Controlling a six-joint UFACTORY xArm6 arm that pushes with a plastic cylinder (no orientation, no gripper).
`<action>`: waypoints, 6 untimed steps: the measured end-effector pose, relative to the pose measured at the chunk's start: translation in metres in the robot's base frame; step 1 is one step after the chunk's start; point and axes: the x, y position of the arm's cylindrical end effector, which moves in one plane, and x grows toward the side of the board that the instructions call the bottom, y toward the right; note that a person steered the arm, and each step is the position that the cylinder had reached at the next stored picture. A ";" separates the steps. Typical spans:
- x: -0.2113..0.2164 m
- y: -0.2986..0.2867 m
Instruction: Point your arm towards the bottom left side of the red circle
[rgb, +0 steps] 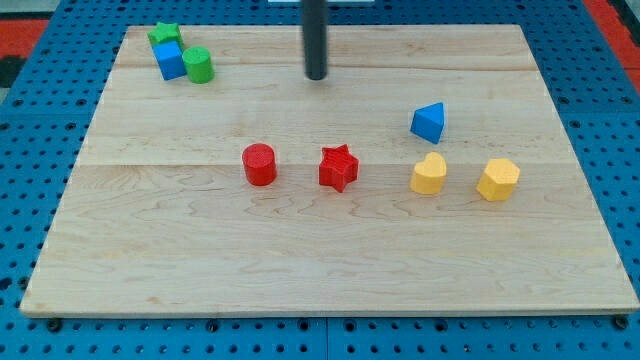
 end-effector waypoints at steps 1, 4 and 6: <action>0.000 0.021; 0.072 -0.154; 0.143 -0.183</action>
